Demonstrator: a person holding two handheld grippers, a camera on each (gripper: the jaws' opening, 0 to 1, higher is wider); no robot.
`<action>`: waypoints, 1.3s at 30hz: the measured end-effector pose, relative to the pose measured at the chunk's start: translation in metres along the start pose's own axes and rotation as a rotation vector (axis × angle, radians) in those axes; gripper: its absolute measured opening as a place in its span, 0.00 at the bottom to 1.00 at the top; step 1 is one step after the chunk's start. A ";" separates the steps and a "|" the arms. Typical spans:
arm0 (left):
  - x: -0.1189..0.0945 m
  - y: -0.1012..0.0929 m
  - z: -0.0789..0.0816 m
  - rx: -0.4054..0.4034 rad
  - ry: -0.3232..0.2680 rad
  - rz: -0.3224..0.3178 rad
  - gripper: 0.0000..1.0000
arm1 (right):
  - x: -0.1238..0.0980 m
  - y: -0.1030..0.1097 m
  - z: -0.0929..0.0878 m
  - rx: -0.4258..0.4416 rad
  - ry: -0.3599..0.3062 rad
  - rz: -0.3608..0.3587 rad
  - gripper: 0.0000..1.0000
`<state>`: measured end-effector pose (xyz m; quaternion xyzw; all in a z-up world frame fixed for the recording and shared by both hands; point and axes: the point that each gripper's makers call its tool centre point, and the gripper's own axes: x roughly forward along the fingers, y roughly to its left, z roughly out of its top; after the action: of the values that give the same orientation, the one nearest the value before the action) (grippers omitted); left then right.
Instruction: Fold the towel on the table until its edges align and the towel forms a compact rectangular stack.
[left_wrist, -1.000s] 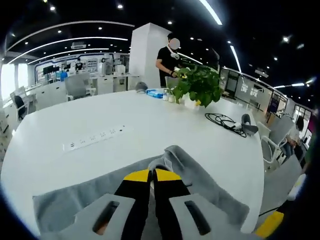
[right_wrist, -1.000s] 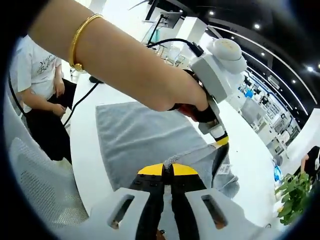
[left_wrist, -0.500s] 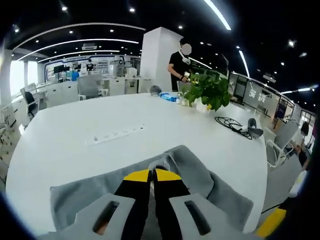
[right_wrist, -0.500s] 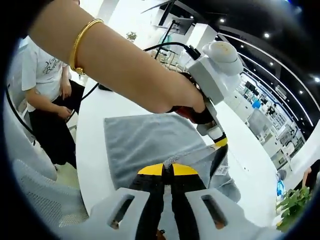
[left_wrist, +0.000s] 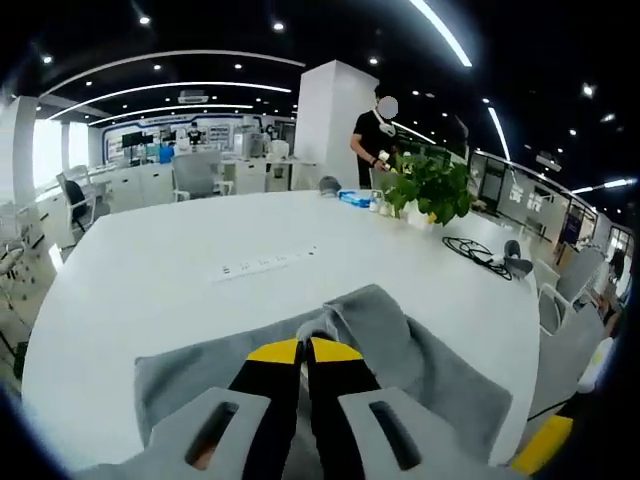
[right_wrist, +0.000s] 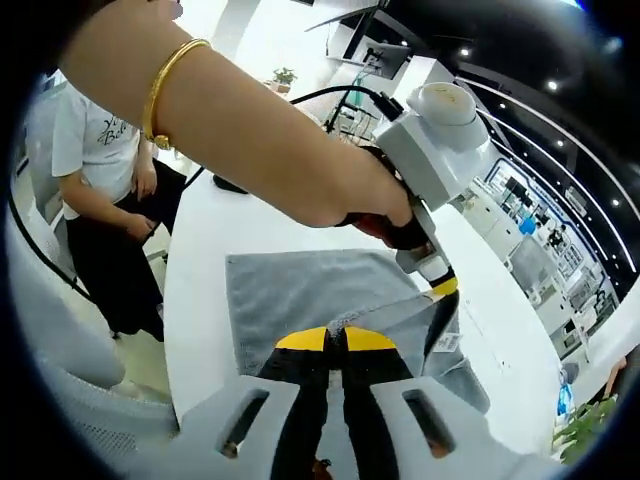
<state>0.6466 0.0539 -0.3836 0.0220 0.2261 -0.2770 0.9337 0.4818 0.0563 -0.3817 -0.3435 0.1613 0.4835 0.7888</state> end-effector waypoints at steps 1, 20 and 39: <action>-0.002 0.004 -0.001 0.000 0.000 0.005 0.01 | 0.002 0.002 0.002 0.001 -0.004 0.004 0.01; -0.038 0.049 -0.003 0.068 -0.012 0.005 0.01 | 0.031 0.021 0.050 -0.042 -0.074 0.055 0.01; -0.055 0.083 -0.043 -0.004 0.037 0.068 0.02 | 0.082 0.066 0.046 -0.212 -0.020 0.172 0.01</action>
<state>0.6322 0.1589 -0.4053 0.0329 0.2432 -0.2441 0.9382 0.4600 0.1614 -0.4220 -0.4047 0.1303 0.5673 0.7053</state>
